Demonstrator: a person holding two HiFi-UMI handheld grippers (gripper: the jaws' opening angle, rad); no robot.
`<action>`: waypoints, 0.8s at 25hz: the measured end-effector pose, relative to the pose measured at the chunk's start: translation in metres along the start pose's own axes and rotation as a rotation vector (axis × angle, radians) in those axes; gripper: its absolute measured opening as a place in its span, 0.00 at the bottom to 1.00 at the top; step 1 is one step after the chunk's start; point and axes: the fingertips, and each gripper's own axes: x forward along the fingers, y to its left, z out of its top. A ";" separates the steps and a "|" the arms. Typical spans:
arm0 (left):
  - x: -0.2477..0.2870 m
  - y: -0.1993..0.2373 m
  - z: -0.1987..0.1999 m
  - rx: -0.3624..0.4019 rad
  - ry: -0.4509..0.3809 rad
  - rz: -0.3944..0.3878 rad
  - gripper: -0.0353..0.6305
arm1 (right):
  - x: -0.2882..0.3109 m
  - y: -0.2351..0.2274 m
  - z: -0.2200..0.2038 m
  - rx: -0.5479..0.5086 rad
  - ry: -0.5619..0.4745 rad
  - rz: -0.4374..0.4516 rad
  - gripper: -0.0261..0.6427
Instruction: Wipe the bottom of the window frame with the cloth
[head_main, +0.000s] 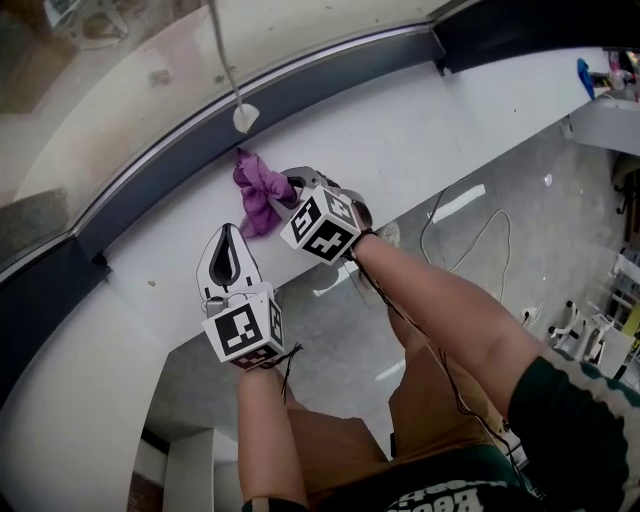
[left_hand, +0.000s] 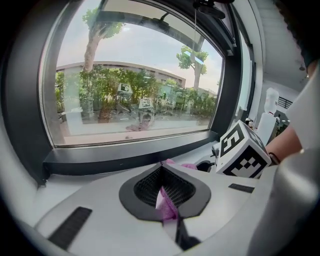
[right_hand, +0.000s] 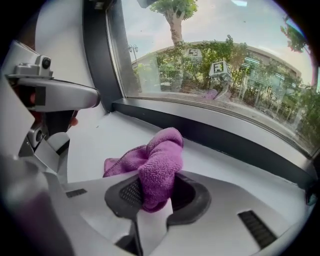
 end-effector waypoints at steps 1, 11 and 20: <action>0.004 -0.007 0.001 0.007 0.003 -0.011 0.06 | -0.003 -0.006 -0.004 0.008 0.002 -0.007 0.19; 0.037 -0.074 0.012 0.070 0.010 -0.118 0.06 | -0.037 -0.063 -0.043 0.065 0.012 -0.085 0.19; 0.059 -0.126 0.014 0.101 0.014 -0.177 0.06 | -0.066 -0.105 -0.074 0.110 0.011 -0.140 0.19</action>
